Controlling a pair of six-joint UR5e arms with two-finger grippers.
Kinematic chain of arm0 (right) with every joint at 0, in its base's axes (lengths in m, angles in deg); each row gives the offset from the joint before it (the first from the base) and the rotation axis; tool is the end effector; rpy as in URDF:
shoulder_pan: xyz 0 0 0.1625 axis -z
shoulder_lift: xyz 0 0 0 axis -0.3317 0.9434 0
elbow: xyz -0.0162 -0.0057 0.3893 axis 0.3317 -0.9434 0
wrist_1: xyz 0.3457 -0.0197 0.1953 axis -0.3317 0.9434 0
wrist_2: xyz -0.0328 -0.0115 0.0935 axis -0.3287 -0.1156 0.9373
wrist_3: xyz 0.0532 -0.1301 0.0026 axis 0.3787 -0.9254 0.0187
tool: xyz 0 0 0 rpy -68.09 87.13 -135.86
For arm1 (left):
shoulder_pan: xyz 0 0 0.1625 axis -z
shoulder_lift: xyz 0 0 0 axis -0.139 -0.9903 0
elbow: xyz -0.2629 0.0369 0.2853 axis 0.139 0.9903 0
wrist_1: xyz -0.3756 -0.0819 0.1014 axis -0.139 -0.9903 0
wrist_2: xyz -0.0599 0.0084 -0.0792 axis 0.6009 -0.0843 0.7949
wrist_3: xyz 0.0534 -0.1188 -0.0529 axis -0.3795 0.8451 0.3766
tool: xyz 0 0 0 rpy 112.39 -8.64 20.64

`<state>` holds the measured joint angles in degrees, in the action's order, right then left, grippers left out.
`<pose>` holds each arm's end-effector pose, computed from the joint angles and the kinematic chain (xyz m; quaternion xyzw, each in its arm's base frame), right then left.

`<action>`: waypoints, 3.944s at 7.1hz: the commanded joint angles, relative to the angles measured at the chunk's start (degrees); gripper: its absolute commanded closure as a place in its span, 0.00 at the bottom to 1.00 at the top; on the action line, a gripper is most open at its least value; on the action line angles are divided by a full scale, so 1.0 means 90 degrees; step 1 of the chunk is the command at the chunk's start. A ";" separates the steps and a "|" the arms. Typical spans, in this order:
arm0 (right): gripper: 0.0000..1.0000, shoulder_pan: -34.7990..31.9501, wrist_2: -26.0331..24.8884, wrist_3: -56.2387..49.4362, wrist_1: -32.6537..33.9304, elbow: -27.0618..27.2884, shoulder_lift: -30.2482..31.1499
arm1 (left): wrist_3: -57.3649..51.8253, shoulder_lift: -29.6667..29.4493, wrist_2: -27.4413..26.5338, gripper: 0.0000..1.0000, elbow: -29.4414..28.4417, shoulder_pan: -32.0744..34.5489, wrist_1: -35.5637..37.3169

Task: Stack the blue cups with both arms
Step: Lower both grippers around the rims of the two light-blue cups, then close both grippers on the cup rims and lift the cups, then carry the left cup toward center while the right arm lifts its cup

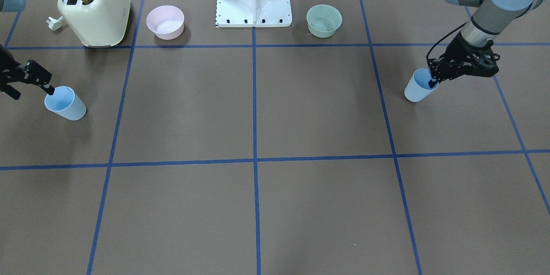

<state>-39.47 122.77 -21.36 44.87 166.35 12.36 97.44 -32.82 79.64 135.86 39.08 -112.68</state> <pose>-0.1922 -0.4164 0.5356 0.0723 -0.4267 0.0095 0.9014 0.2667 -0.3855 0.5245 0.0879 0.4484 -0.0108 0.8895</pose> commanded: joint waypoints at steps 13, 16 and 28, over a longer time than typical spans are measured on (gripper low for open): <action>1.00 0.0464 -0.0193 0.0175 -0.0058 -0.0433 -0.0234 | 0.1798 -0.3291 0.0385 1.00 0.1602 -0.0493 0.4604; 1.00 0.0483 -0.0194 0.0547 -0.0039 -0.0434 -0.0583 | 0.2217 -0.3786 0.0268 1.00 0.1554 -0.0814 0.4923; 1.00 0.0024 0.0344 0.0626 0.3838 -0.0815 -0.4443 | 0.2864 -0.6045 -0.1012 1.00 -0.1581 -0.1997 0.4292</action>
<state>-39.20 125.85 -16.03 79.28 159.32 -27.02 123.31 -86.62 70.54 123.37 21.11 -72.83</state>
